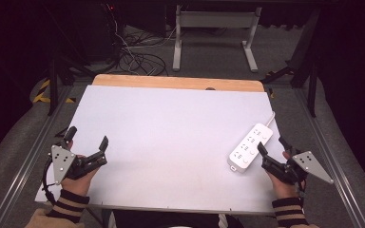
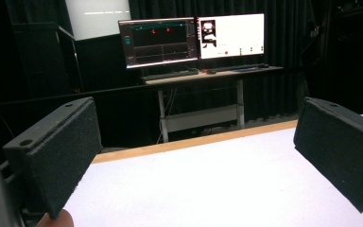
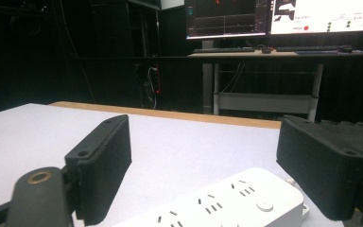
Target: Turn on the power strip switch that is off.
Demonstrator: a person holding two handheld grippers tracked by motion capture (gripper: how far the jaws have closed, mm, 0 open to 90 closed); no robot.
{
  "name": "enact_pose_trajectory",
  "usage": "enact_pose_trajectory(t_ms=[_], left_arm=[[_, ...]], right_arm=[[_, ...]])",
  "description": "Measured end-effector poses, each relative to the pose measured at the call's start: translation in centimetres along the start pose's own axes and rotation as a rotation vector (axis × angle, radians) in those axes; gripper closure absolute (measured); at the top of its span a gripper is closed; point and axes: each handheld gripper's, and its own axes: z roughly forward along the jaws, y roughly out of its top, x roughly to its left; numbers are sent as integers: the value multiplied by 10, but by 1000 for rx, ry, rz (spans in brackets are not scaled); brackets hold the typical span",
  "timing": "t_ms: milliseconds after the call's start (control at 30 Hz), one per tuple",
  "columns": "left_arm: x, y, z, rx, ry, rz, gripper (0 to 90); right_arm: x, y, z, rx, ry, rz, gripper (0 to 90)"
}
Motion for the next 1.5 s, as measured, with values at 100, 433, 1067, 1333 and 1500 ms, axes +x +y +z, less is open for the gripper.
enact_pose_trajectory(t_ms=[100,433,1067,1333,1500], left_arm=[[-1,0,0,-2,-3,13,21],[0,0,0,1,-3,-4,21],[0,-2,1,9,-1,3,21],[0,-2,2,12,-1,5,22],[0,-2,1,13,-1,6,24]], right_arm=[[0,0,0,-2,2,-5,198],[3,2,-1,-3,8,-24,204],[4,57,26,130,-10,38,900],[-11,69,59,377,-41,81,900],[-20,66,78,529,-86,65,900]])
